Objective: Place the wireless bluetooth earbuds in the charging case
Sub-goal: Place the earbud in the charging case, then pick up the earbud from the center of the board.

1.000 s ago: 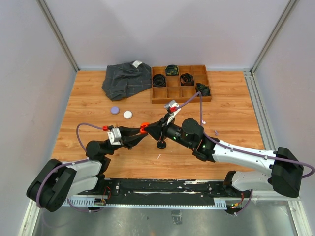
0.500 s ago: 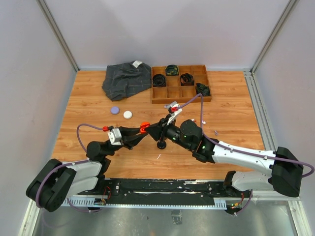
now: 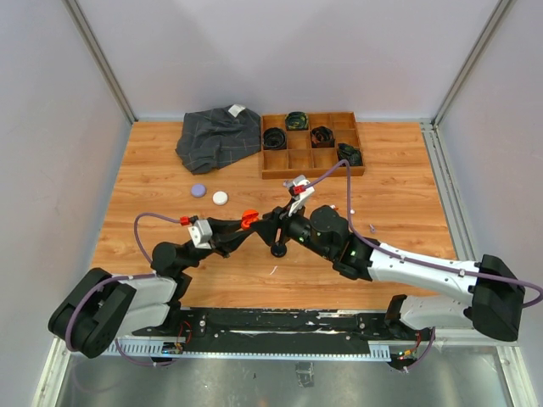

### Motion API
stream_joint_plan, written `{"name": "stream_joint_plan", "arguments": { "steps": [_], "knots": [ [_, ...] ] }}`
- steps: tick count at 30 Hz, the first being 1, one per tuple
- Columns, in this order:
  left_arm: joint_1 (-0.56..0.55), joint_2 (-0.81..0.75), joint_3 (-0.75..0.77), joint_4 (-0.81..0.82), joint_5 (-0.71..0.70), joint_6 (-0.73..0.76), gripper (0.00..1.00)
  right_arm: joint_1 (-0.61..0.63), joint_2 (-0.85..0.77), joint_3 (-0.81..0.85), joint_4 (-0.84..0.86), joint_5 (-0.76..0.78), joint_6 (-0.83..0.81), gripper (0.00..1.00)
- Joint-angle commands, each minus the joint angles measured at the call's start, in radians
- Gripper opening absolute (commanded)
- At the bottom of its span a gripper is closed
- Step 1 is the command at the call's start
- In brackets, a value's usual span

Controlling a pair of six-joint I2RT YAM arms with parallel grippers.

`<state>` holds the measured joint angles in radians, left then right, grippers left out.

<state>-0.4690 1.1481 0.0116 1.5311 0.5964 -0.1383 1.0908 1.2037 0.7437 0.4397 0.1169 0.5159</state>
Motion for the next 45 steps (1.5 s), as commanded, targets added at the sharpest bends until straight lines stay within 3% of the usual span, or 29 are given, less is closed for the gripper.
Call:
{"name": "stream_joint_plan", "arguments": {
  "steps": [1,8,17,26,33,45],
  "knots": [
    [-0.007,0.014,-0.039,0.242,-0.024,0.011,0.02,0.011,-0.046,0.049,-0.047,0.034,-0.108,0.5],
    [-0.006,0.025,-0.058,0.242,-0.027,-0.022,0.02,-0.069,-0.064,0.135,-0.31,-0.005,-0.231,0.58],
    [-0.007,0.064,-0.068,0.242,-0.02,-0.042,0.02,-0.277,-0.036,0.156,-0.541,-0.003,-0.305,0.59],
    [-0.007,0.091,-0.063,0.241,0.012,-0.058,0.02,-0.504,0.039,0.115,-0.569,-0.004,-0.356,0.6],
    [-0.007,0.116,-0.051,0.242,0.032,-0.076,0.02,-0.69,0.205,0.147,-0.532,-0.174,-0.326,0.61],
    [-0.007,0.119,-0.052,0.242,0.025,-0.075,0.02,-0.806,0.442,0.214,-0.439,-0.333,-0.327,0.62]
  ]
}}
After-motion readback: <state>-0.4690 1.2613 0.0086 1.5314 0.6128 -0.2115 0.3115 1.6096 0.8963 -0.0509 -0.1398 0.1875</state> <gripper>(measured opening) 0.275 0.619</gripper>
